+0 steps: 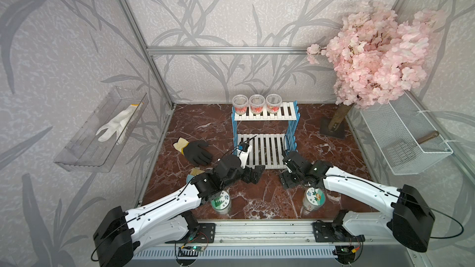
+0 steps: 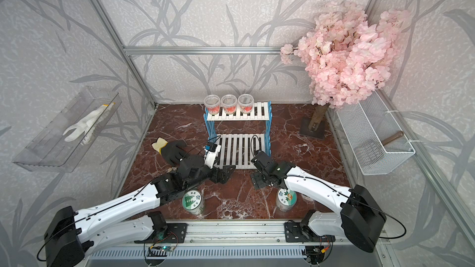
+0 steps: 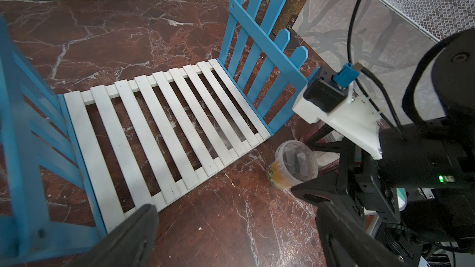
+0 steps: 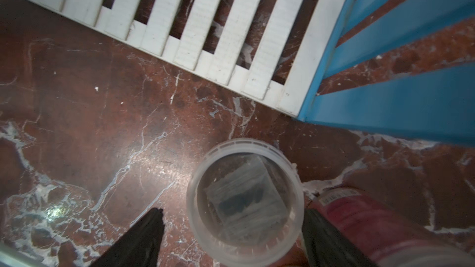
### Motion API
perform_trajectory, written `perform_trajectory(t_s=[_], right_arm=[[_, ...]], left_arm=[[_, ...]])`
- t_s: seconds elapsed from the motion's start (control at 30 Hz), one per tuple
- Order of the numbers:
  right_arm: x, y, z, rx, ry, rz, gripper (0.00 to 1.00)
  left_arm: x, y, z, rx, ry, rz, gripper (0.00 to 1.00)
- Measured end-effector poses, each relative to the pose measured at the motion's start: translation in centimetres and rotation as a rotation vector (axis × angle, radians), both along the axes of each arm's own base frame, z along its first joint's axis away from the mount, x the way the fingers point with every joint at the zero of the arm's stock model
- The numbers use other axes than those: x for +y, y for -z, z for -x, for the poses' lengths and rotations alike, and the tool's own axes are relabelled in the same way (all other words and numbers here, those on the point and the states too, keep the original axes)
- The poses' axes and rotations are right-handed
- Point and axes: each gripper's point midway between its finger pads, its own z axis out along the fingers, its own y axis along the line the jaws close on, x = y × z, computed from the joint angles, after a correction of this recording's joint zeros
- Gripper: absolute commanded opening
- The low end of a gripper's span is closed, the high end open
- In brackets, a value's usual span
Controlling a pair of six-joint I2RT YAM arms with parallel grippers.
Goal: Place the seed container on the shelf
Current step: Pick up the seed jar at the center of the board.
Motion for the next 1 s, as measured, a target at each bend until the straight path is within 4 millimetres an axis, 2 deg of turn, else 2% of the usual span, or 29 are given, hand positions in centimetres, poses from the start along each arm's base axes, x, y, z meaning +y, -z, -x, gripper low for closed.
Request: perform_trajectory(t_s=[0.23,0.47,0.73,0.87,1.0], right_arm=[[1.6,-1.3,0.3,-0.013,-0.037,-0.108,0.89],[-0.1,-2.5,-0.3,-0.11,0.049,-0.112,0.91],[0.1,-1.1,-0.2,-0.082,0.166,-0.196,0.92],[0.2,-0.6,-0.5,-0.075,0.215,-0.201,1.0],[0.1,0.5,-0.6,-0.047,0.236,-0.172,0.99]], left_arm=[[0.0,-0.1,-0.1,-0.003,-0.002,0.0,1.0],[-0.4,-0.3,-0.2,-0.013,0.011,0.012,1.0],[-1.7,2.2,0.4,0.056,0.072,-0.019,1.0],[-1.9,2.4,0.6,0.066,0.087,-0.017,1.0],[-1.9,2.3,0.6,0.066,0.088,-0.016,1.0]])
